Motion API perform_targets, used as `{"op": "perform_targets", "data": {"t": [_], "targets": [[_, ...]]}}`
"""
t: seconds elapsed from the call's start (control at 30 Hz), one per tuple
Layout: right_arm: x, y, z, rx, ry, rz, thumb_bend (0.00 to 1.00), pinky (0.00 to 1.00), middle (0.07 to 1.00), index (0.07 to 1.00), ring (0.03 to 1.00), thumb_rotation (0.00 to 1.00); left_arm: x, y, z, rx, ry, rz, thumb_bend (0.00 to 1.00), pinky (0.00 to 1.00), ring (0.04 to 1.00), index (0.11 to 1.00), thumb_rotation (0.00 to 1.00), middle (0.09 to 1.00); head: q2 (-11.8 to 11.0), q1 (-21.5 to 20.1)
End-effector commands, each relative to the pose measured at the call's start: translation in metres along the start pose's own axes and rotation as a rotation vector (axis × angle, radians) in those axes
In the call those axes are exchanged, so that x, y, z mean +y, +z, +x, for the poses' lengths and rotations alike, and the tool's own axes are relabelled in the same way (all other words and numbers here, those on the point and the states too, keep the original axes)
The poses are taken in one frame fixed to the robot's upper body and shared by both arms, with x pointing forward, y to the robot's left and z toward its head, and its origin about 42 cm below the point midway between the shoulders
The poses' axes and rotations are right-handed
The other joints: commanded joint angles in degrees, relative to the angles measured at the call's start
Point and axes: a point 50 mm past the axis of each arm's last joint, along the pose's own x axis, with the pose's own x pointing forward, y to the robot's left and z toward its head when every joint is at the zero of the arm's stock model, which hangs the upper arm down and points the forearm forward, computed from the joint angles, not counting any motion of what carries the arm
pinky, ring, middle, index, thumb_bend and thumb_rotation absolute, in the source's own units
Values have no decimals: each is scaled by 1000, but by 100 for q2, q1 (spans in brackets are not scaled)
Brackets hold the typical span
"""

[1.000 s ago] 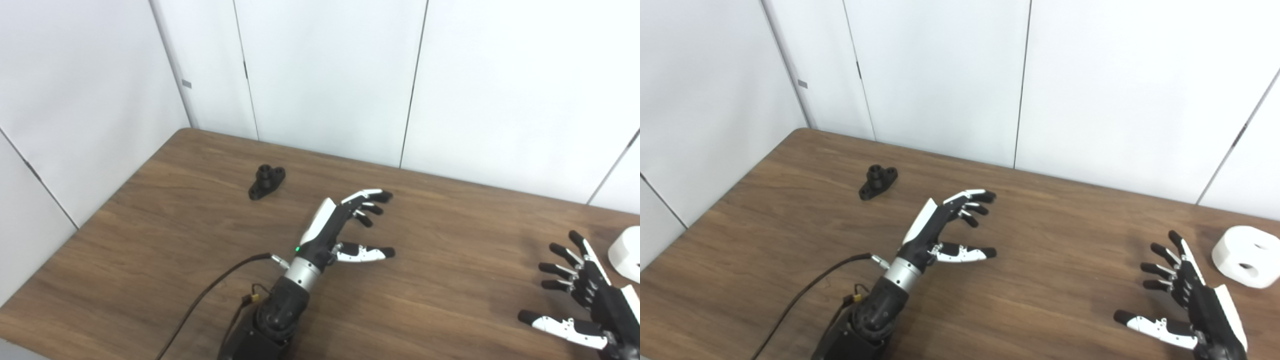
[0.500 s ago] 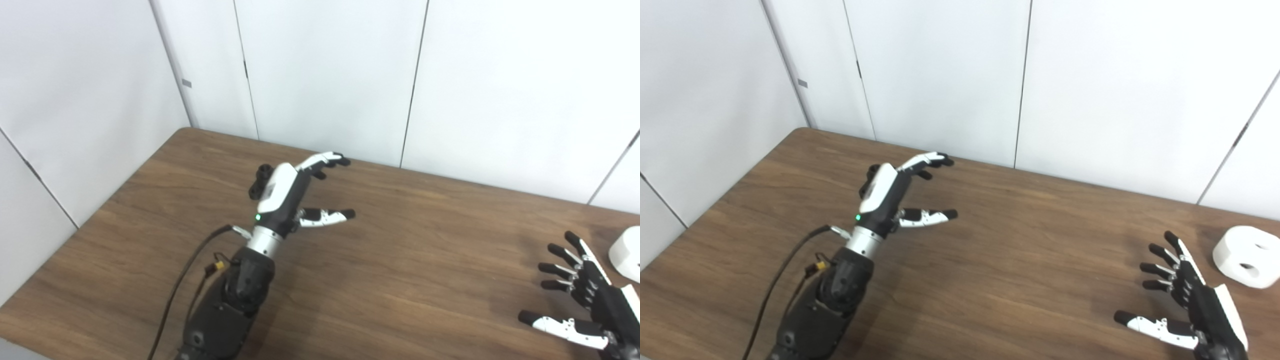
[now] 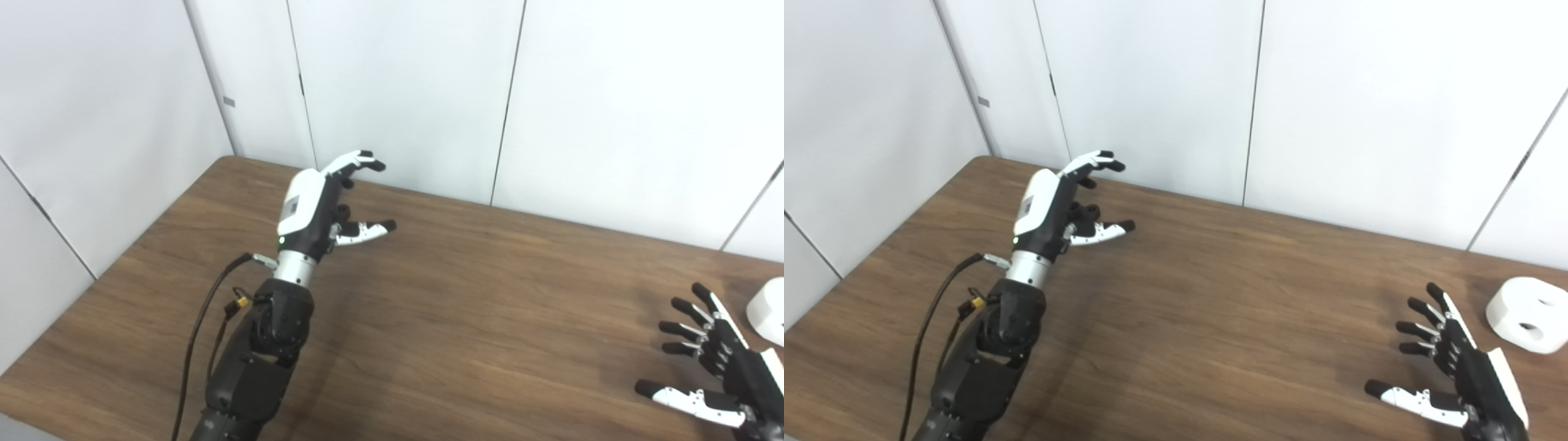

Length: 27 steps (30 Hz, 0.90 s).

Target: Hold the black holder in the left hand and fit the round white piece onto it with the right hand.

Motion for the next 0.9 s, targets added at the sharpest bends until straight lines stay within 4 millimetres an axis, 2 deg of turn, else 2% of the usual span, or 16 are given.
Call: {"op": "perform_targets", "data": {"t": [0.0, 0.13, 0.2, 0.27, 0.43, 0.53, 0.6, 0.77, 0.87], "targets": [[-10, 15, 8, -78, -10, -17, 776, 675, 894, 970, 779, 0, 20, 7, 21, -48, 84, 24, 771, 629, 788, 693, 68, 828, 3, 1], [-11, 15, 6, -78, -9, -18, 766, 672, 895, 974, 781, 0, 22, -1, 22, 18, 100, 100, 778, 670, 853, 710, 137, 870, 25, 11], [-11, 14, 6, -77, -11, -12, 770, 673, 891, 970, 776, 0, 23, -5, 22, 49, 110, 152, 824, 738, 938, 752, 220, 955, 25, 11], [-11, 14, 5, -74, -13, -12, 775, 667, 890, 968, 775, 0, 22, -10, 22, 79, 123, 174, 853, 780, 977, 779, 247, 986, 43, 13], [-13, 13, 3, -71, -12, -19, 769, 665, 897, 972, 773, 0, 20, -23, 21, 172, 143, 213, 957, 913, 1000, 914, 316, 1000, 63, 19], [-14, 13, 2, -71, -10, -23, 765, 673, 900, 976, 774, 0, 18, -31, 21, 217, 153, 239, 980, 989, 1000, 905, 336, 1000, 75, 24], [-15, 12, 1, -72, -11, -24, 767, 673, 899, 976, 775, 0, 16, -36, 20, 245, 158, 260, 988, 998, 1000, 890, 345, 1000, 82, 21], [-17, 11, -1, -72, -8, -26, 768, 666, 897, 973, 780, 0, 13, -48, 19, 293, 147, 300, 983, 1000, 1000, 838, 284, 1000, 120, 2], [-18, 12, -1, -70, -6, -33, 771, 663, 895, 972, 778, 0, 9, -52, 18, 341, 128, 331, 995, 1000, 1000, 833, 302, 1000, 139, -3]]}}
